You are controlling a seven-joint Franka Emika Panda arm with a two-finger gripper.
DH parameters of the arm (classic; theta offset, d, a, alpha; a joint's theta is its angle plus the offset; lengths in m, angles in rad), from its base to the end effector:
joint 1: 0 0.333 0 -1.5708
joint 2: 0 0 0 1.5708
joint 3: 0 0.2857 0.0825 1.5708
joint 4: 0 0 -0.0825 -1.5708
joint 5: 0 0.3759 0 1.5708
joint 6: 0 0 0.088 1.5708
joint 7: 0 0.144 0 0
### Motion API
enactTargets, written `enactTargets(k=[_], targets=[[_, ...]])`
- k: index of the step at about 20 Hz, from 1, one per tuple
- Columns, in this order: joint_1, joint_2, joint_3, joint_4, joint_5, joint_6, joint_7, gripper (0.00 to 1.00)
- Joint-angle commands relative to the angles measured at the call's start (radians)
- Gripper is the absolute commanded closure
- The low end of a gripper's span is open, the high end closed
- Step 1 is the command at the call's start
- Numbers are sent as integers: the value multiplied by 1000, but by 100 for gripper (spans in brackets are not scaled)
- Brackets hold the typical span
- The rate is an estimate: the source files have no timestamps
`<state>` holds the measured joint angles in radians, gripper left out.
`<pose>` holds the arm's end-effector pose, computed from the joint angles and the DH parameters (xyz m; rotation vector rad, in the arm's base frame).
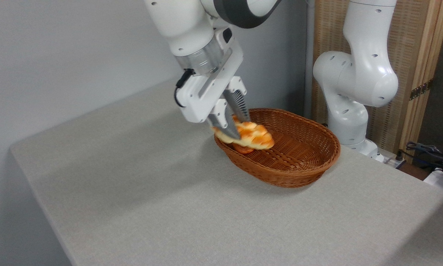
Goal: Put bread into the basket
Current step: 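Lift the braided loaf and carry it over the wicker basket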
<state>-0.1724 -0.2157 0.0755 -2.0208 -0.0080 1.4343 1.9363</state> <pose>0.4321 -0.0420 0.4564 1.4773 -2.3987 -0.2939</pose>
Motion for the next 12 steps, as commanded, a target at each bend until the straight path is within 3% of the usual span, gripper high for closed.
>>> enactTargets(k=[1, 7, 12], targets=[[-4, -2, 9, -12, -4, -87, 9, 30], [-4, 7, 9, -15, 2, -141, 9, 0], [-3, 10, 9, -15, 2, -143, 10, 0]])
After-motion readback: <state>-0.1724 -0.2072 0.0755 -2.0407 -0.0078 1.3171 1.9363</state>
